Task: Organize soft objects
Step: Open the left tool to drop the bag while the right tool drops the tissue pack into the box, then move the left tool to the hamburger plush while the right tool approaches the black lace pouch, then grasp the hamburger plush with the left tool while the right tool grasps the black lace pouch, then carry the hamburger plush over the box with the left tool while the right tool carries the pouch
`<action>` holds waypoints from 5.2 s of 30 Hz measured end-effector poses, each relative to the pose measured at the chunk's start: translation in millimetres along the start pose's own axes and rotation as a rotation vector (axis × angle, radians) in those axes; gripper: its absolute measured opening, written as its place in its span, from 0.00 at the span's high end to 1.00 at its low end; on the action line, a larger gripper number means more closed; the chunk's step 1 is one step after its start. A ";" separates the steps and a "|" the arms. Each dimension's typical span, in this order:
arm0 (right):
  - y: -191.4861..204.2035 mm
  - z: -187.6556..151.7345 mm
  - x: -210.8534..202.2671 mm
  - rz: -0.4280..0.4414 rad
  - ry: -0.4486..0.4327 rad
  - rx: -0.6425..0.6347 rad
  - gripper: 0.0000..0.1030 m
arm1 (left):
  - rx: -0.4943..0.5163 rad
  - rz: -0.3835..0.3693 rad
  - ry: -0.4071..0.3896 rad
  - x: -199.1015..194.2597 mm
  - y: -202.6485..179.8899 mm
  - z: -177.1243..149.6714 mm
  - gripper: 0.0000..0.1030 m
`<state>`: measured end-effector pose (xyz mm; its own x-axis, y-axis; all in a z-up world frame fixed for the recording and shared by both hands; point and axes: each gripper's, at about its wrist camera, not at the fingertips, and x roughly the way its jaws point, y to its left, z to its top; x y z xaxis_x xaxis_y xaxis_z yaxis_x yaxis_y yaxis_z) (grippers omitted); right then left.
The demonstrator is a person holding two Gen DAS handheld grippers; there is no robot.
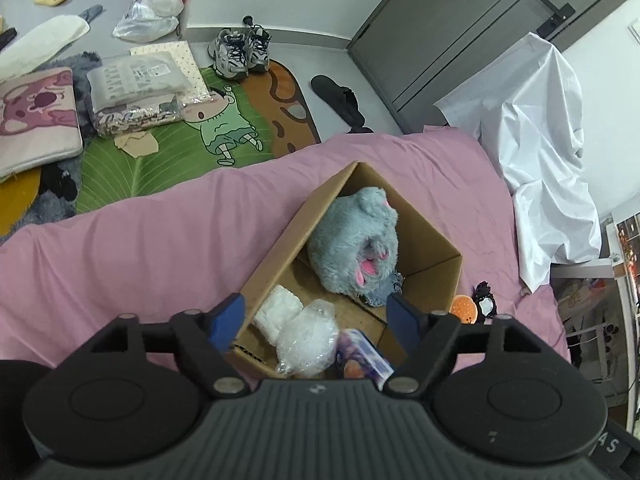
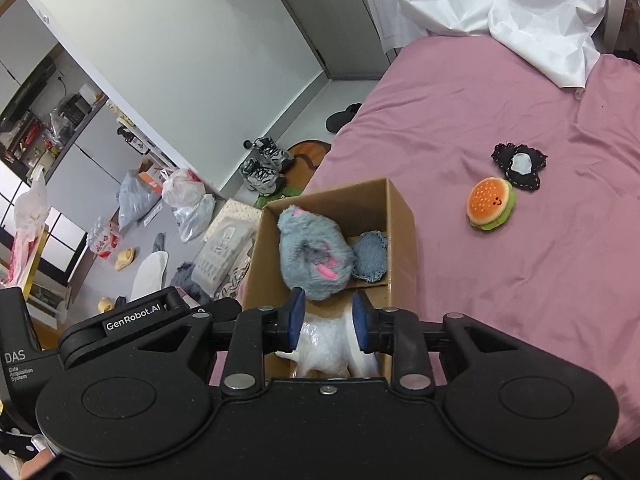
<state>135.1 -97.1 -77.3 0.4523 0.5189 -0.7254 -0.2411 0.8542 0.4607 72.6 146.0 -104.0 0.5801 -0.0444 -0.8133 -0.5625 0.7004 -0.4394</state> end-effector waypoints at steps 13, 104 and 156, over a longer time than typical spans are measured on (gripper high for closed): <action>-45.8 7.5 -29.3 -0.055 -0.068 0.024 0.40 | 0.076 0.038 -0.018 -2.8 -42.3 -17.2 0.15; -276.0 78.8 134.6 0.191 -0.057 0.350 0.78 | 0.337 0.062 -0.013 189.1 -207.5 -72.4 0.57; -127.9 10.6 -74.3 0.075 -0.265 0.112 0.80 | 0.360 -0.011 -0.102 -3.7 -116.4 -65.2 0.56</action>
<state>141.4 -245.3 -76.9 0.6486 0.5410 -0.5354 -0.1926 0.7971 0.5723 97.5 18.2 -74.7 0.6511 0.0054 -0.7589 -0.3231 0.9068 -0.2708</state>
